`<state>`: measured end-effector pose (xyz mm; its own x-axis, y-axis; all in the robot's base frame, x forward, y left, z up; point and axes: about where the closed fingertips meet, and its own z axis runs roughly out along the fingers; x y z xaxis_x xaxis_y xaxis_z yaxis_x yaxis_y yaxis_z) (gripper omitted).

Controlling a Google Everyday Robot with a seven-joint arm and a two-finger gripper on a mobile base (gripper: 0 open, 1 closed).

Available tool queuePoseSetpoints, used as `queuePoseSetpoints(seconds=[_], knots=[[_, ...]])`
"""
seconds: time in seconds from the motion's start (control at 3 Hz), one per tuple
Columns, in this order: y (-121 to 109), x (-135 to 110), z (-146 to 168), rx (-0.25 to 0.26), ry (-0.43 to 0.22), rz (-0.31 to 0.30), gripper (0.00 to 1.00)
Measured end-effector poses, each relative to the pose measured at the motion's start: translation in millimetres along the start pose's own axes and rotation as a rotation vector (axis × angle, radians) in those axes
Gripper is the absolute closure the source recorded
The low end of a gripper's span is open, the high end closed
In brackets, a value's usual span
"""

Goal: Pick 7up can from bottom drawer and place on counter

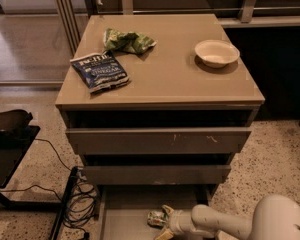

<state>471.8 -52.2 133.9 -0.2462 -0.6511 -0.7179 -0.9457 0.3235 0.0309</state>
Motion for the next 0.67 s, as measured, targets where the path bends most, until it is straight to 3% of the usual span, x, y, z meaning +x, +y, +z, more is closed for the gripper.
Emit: queuePoseSetpoints(seconds=[0.67], knots=[[0.1,0.0,0.1,0.000,0.000,0.000,0.65]])
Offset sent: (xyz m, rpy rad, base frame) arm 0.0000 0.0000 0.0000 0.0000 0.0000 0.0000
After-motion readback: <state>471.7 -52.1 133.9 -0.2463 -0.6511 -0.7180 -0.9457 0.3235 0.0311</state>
